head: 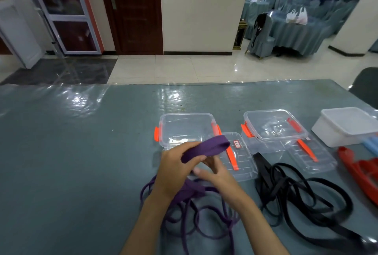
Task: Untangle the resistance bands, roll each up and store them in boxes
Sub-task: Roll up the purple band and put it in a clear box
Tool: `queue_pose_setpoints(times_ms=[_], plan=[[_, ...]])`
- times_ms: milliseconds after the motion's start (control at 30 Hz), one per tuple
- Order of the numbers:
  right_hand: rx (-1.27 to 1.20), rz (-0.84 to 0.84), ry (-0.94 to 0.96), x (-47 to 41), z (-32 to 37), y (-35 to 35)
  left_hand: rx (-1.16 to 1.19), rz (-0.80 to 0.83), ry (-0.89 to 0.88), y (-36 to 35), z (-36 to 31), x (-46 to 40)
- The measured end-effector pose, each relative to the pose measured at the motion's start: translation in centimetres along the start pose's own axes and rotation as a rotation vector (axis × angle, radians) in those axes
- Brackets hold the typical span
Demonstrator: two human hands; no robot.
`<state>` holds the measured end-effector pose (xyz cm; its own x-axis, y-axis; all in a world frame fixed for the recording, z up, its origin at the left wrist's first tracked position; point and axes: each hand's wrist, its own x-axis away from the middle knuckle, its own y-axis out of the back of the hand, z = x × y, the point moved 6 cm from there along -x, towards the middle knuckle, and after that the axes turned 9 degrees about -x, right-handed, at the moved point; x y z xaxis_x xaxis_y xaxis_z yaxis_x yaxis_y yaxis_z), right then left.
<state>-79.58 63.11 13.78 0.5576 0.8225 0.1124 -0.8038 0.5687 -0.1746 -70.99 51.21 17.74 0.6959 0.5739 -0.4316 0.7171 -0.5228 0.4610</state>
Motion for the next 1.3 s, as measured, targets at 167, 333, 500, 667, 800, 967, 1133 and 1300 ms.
queue_pose_setpoints(times_ms=[167, 333, 500, 667, 800, 967, 1133, 1300], plan=[[-0.466, -0.193, 0.058, 0.5, 3.3, 2.8, -0.073, -0.037, -0.083, 2.1, 0.1, 0.9], [-0.279, -0.373, 0.089, 0.9, 4.6, 2.4, -0.181, 0.005, -0.156, 2.7, -0.1, 1.9], [-0.187, -0.335, 0.108, 1.7, 5.5, 1.1, -0.243, 0.013, -0.166, 3.7, 1.4, 2.7], [-0.132, -0.378, 0.133, 1.9, 5.5, 1.5, -0.247, 0.029, -0.148, 4.0, 1.5, 3.0], [-0.138, -0.404, 0.137, 2.0, 5.4, 1.5, -0.111, 0.167, -0.071, 3.2, 0.7, 2.9], [0.03, -0.352, 0.184, 2.2, 5.7, 0.6, 0.017, 0.019, -0.099, 2.4, -1.9, 2.4], [0.003, -0.299, 0.158, 2.7, 5.8, 0.7, -0.088, 0.011, -0.232, 2.3, -2.9, 1.8], [-0.096, -0.297, 0.09, 2.7, 5.7, 1.3, -0.136, 0.01, -0.294, 1.3, -3.3, 2.1]])
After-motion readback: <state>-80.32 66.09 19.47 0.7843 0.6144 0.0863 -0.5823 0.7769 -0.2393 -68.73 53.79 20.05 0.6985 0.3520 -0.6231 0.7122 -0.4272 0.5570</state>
